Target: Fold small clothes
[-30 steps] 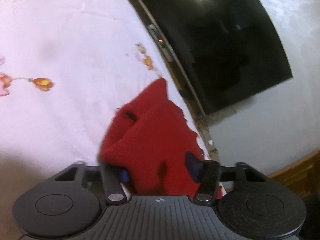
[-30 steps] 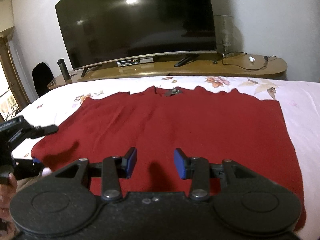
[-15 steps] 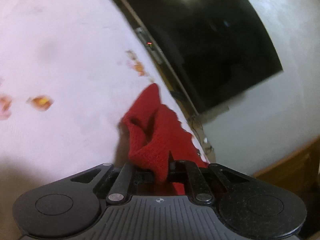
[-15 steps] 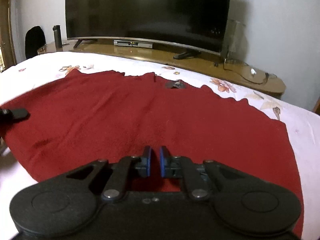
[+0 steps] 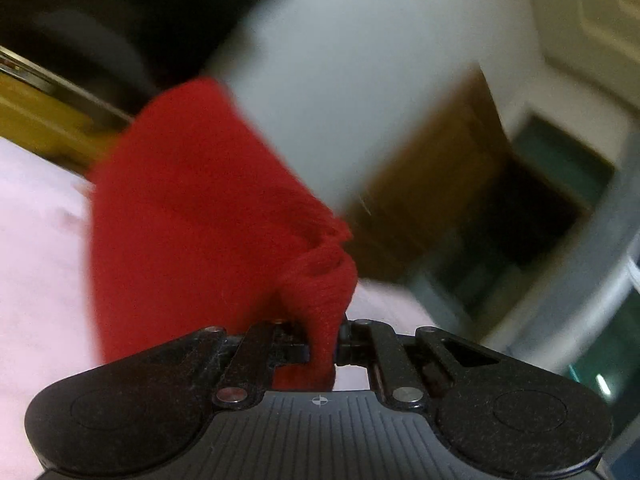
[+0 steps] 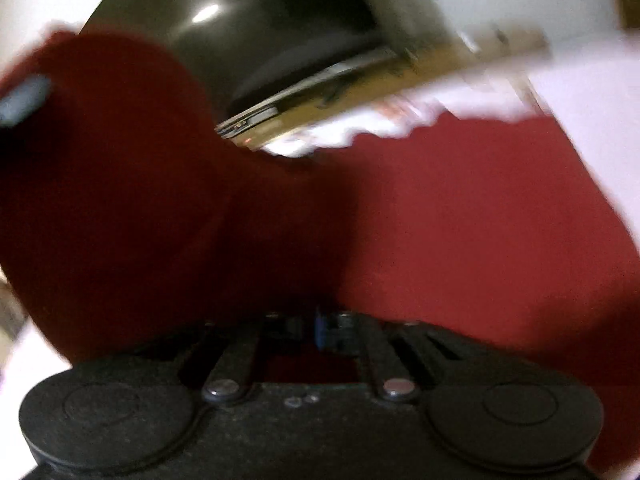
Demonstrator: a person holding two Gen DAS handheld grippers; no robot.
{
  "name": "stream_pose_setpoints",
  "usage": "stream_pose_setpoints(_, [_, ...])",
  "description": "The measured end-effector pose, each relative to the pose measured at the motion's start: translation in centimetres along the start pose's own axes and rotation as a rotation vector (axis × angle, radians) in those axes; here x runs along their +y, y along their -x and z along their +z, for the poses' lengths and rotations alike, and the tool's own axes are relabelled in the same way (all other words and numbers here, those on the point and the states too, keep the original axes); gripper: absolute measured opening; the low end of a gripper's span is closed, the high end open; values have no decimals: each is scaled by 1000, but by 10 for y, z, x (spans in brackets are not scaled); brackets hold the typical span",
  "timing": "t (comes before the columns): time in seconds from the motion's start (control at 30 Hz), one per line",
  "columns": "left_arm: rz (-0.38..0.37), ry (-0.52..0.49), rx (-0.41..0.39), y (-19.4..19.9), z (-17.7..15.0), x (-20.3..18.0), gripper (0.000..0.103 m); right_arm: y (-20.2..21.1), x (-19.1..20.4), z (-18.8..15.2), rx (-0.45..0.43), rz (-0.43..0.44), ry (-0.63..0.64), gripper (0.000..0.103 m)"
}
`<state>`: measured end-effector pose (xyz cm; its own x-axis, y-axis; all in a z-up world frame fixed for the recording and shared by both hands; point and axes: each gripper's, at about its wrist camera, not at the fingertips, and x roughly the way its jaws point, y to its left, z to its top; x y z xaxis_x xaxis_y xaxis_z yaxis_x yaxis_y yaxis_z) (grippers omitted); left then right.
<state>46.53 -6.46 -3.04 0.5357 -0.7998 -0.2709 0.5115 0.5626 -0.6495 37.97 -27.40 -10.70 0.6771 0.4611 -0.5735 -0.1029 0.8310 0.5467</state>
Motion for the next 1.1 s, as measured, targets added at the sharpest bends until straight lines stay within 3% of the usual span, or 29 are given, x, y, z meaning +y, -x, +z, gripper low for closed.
stream_pose_setpoints(0.07, [-51,12,179,-52,-11,-3,9,-1,-59,-2,22,240,-394,0])
stream_pose_setpoints(0.1, [-71,7,232,-70,-19,-2,9,18,-82,-6,-70,296,-516,8])
stream_pose_setpoints(0.17, [-18,6,322,-98,-32,0,11,69,-101,-10,-217,137,-528,8])
stream_pose_setpoints(0.2, [6,9,346,-103,-36,1,11,89,-112,-15,-243,99,-515,8])
stream_pose_setpoints(0.23, [-23,12,333,-99,-39,0,12,105,-129,-22,-256,140,-559,12])
stream_pose_setpoints(0.27, [-45,12,312,-90,-39,-2,24,116,-143,-27,-236,155,-617,18])
stream_pose_setpoints(0.3, [-43,9,298,-80,-38,-4,53,128,-156,-30,-227,158,-645,19])
stream_pose_setpoints(0.37, [-26,-16,219,-47,-37,-12,94,145,-168,-32,-255,179,-677,36])
stream_pose_setpoints(0.43, [-39,-12,155,-17,-30,-4,95,161,-170,-30,-292,174,-682,61])
stream_pose_setpoints(0.5, [5,17,109,4,-22,13,94,169,-165,-27,-312,184,-665,72])
stream_pose_setpoints(0.53, [42,21,90,11,-18,23,94,169,-161,-24,-308,187,-648,71])
stream_pose_setpoints(0.6, [119,50,63,19,-7,46,93,163,-152,-16,-296,180,-604,69])
stream_pose_setpoints(0.7, [155,89,53,17,4,69,91,152,-143,-6,-280,128,-547,63])
stream_pose_setpoints(0.8, [156,79,103,-10,12,82,91,143,-139,13,-272,72,-462,59])
stream_pose_setpoints(0.93, [284,8,177,-39,5,87,91,117,-133,46,-230,6,-355,53])
stream_pose_setpoints(0.97, [292,9,193,-44,1,92,85,109,-131,51,-214,-3,-336,51])
stream_pose_setpoints(1.0, [294,5,201,-49,-2,95,68,103,-128,56,-193,-14,-307,47])
stream_pose_setpoints(1.03, [275,30,196,-51,-11,96,61,96,-124,61,-168,-32,-268,34])
stream_pose_setpoints(1.1, [236,124,142,-38,-19,111,57,90,-111,65,-144,-42,-184,23])
